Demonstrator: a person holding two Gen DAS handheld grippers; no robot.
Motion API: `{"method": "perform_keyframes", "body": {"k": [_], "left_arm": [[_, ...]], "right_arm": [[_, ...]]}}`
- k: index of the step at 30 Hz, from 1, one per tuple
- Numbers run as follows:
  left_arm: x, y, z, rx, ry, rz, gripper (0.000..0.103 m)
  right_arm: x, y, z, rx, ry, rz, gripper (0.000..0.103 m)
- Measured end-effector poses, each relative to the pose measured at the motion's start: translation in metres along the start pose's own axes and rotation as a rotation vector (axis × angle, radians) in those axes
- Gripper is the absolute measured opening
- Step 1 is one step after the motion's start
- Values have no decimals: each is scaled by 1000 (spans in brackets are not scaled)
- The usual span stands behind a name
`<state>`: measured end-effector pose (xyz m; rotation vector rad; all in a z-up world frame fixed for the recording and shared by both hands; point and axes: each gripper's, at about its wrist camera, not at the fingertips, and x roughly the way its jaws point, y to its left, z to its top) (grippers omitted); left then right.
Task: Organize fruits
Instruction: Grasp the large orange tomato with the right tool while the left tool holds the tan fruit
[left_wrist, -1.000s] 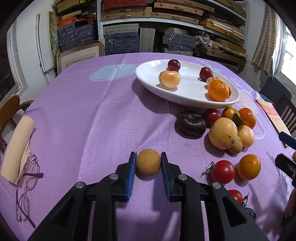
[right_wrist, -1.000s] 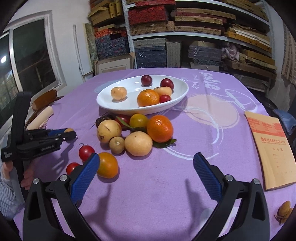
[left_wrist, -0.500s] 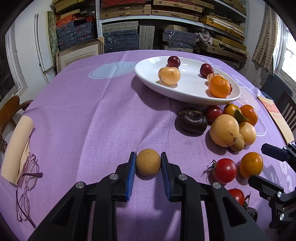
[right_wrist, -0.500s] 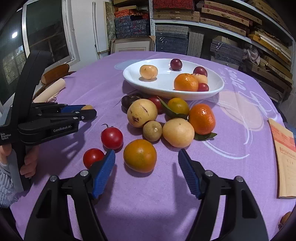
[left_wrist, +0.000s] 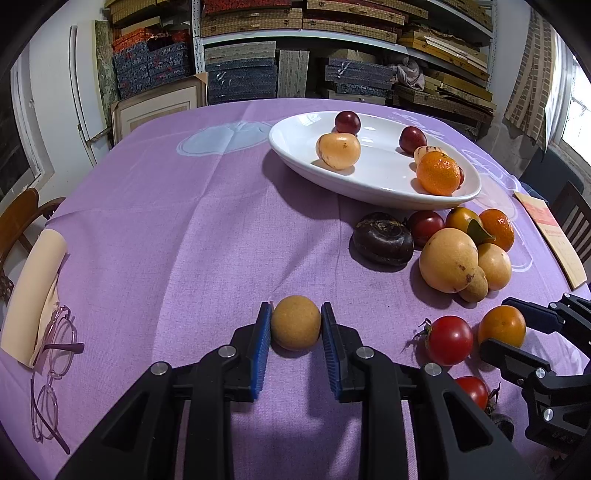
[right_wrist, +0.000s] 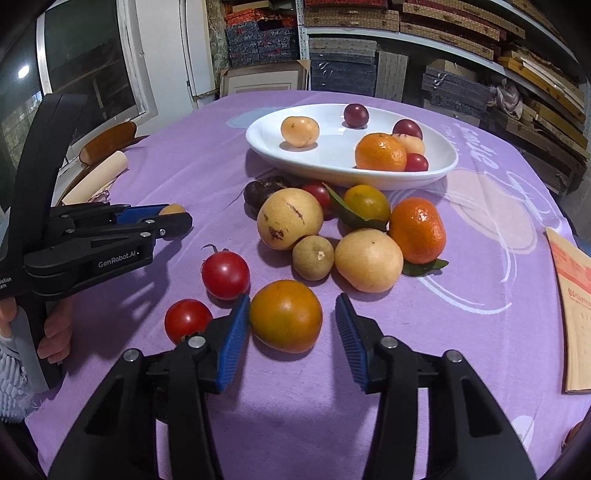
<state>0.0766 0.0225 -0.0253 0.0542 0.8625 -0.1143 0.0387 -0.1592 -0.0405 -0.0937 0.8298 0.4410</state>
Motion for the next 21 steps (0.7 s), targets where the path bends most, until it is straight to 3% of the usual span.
{"method": "perform_keyframes", "body": {"k": [1,8,21], "left_arm": [[1,0,0,-4,4,-4,27],[2,2,-1,-16,8,-14,27],[-13,-11,8,3,-66,-38,27]], "right_arm": [[1,0,0,0,4,6,39],[-2,0,-2,6,-2,19,38],[-38,-27,6,88,-117,27,38]]}}
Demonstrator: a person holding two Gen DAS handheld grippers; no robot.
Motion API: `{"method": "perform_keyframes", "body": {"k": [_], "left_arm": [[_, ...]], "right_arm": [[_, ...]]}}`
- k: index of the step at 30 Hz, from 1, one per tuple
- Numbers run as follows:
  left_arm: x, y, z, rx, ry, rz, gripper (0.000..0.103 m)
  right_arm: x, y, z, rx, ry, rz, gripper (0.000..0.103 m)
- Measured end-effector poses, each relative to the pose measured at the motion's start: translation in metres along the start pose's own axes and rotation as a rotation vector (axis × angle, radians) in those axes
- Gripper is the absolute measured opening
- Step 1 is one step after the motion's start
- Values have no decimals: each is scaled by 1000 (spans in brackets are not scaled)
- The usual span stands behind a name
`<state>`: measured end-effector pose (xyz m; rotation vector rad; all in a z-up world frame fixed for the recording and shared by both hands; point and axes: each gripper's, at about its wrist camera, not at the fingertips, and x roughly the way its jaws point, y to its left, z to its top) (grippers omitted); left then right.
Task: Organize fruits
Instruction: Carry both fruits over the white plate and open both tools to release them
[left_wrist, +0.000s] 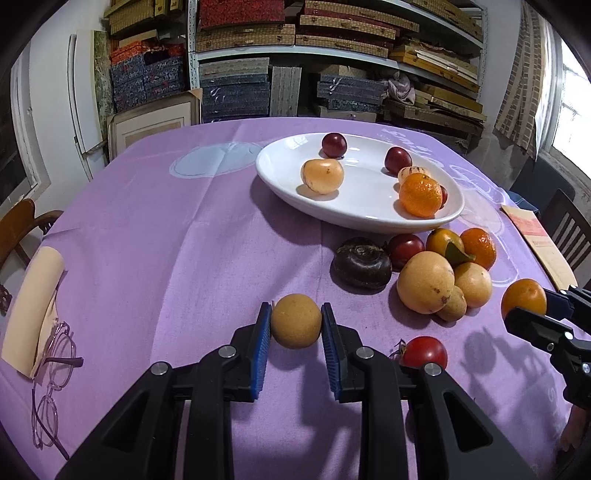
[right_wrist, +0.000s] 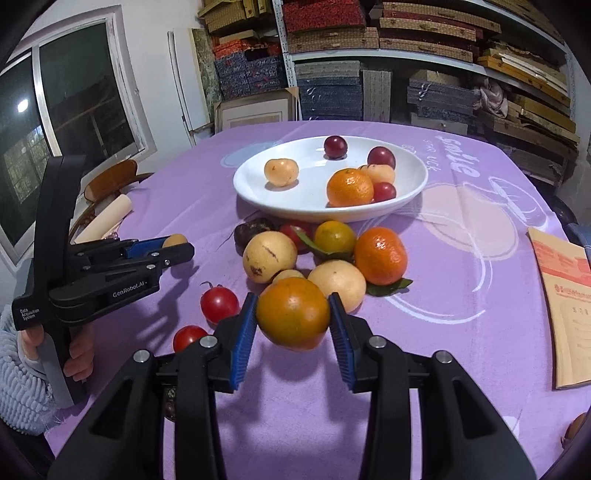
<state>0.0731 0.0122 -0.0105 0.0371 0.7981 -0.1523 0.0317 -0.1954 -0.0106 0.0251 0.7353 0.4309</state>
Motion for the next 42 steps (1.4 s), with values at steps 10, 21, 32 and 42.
{"method": "perform_keyframes", "body": {"k": [10,21,32,42], "left_arm": [[1,-16,55,21,-50,-19,27],[21,-37,108,12,-99,17,27],[60,-40,109,-18,-16,-12,27],[83,-48,101,24,24,9,27]], "right_arm": [[-18,-23,56,16,-75,-49,38],[-2,-33,125,41,-129,-94,38],[45,-66,153,124,-139,-136,38],[90,-100,143,162,-68,-192,38]]}}
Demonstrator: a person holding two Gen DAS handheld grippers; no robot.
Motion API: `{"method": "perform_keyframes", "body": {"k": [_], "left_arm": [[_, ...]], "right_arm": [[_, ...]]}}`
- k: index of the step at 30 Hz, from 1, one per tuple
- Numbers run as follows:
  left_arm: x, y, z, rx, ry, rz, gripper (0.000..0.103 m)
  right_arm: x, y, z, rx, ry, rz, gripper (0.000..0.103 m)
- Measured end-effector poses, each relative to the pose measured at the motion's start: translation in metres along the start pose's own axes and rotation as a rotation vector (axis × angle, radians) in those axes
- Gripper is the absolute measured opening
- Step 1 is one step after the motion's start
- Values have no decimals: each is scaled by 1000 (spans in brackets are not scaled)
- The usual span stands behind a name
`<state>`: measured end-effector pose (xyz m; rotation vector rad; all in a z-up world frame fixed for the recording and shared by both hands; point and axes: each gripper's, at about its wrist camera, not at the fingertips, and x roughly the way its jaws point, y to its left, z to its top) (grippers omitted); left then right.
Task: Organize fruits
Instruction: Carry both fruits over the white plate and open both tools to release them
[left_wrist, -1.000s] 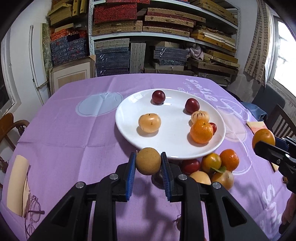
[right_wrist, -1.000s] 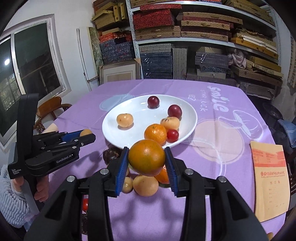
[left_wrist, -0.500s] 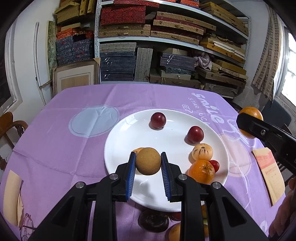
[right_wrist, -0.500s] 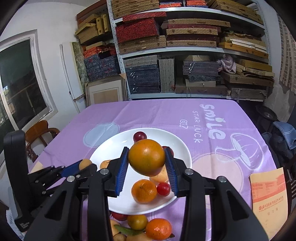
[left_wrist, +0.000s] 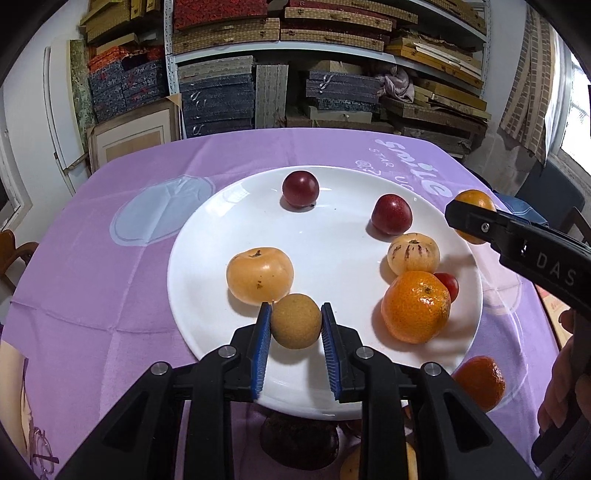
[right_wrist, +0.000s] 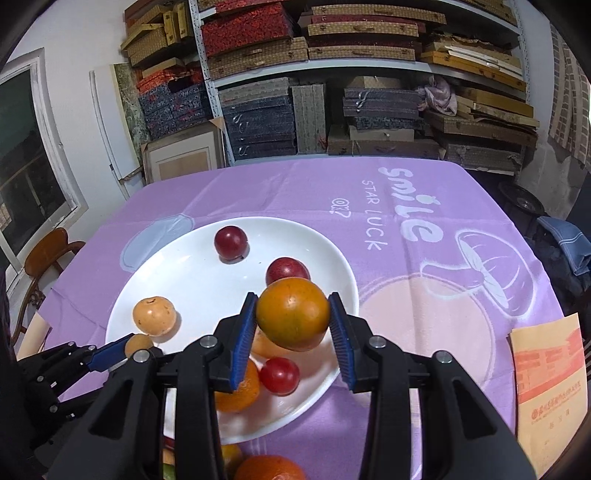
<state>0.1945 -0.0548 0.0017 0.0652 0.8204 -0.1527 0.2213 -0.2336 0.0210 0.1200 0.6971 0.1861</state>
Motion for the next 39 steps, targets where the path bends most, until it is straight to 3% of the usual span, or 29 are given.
{"method": "perform_keyframes", "body": {"k": [12,18,26,35,39], "left_arm": [[15,11,2,-23,36,102,27],[20,21,8,-43,34,151,27],[26,5,9,-2,37,110,27],[27,10,8,-22,39,100,29],[25,11,8,-31,41,87,29]], "right_arm": [[35,0,0,-46,57,-48,38],[42,8,9,-55,53,-4,38],[52,39,20,-123,40,91,38],[68,52,26,-154,129,119,39],[68,51,25,-149,125,110,44]]}}
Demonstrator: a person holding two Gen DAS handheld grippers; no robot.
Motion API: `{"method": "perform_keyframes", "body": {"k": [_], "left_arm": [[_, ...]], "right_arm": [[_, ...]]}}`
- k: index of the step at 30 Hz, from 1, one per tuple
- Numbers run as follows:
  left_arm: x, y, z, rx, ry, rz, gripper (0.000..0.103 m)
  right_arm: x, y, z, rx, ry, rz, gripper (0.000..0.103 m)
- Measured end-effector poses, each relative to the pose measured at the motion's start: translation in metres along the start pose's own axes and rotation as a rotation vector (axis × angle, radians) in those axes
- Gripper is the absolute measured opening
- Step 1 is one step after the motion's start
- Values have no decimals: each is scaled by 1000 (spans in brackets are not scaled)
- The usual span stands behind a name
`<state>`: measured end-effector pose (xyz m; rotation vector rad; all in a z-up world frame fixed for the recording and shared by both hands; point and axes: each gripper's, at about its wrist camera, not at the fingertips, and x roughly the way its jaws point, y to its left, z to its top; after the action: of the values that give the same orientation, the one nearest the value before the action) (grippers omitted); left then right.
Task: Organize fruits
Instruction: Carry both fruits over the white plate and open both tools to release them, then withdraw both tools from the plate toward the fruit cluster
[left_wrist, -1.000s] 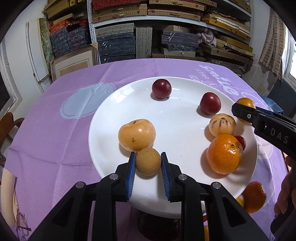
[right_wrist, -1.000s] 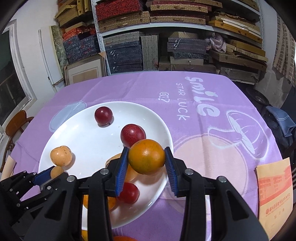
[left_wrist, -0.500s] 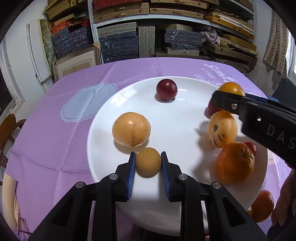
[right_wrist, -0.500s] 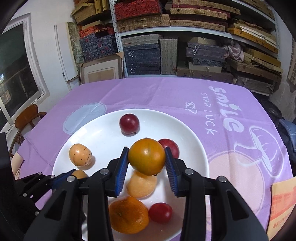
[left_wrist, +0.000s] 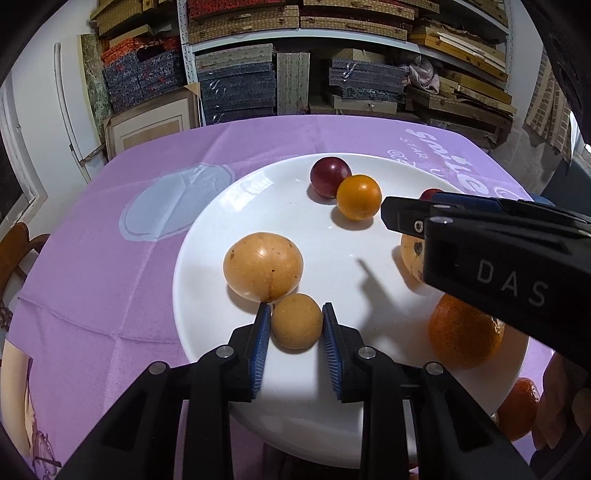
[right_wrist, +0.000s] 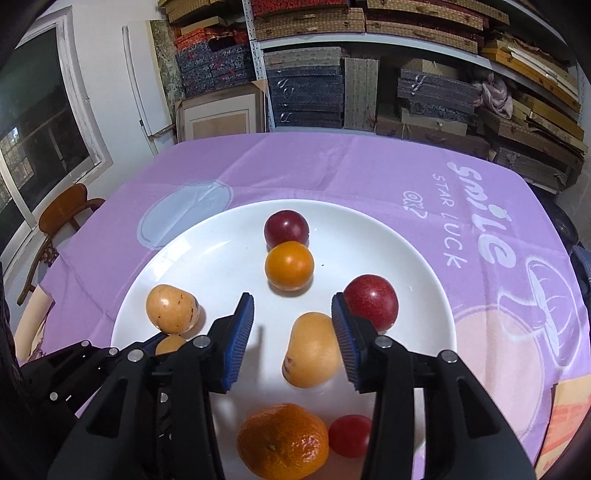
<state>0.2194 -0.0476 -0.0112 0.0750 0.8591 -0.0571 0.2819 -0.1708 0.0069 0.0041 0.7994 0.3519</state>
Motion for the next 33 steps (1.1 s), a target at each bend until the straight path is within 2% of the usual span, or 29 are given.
{"method": "perform_keyframes", "body": {"k": [3,5,7,9,12,18,20,22,25,27,29,33], "left_arm": [[-2,1,0,0,-2,-4,32],[-4,3,1,-5,-6,-12,38],[-6,7,2,-19,-13,-20,53],[-10,11,3,-30,-24,-25,60],[-15,17,5,-47,-32,-33,67],[-36,31,11,-91,-62,-63,75],[-51,39,14,-113,-84,-77,78],[-68,49,14,-126,-113,-79,82],[-91,62,5,-138,-133,-64,85],[-103,65,-9,-116,-132,-48,85],[-114,62,-26,-80,-135,-20,85],[-131,46,-67,-3,-125,-19,85]], "right_arm": [[-3,-1,-2,2,-12,-4,44],[-8,-6,-2,15,-27,-5,44],[-18,-9,-1,33,-53,2,45],[-34,-12,1,48,-89,4,50],[-64,-14,1,58,-156,-3,59],[-118,-17,-9,77,-238,1,60],[-135,-15,-20,75,-255,-9,62],[-151,-17,-34,80,-268,-14,67],[-170,-22,-59,98,-269,-12,69],[-177,-22,-80,93,-257,-31,69],[-183,-22,-106,104,-258,-60,73],[-188,-25,-154,142,-258,-82,88]]}}
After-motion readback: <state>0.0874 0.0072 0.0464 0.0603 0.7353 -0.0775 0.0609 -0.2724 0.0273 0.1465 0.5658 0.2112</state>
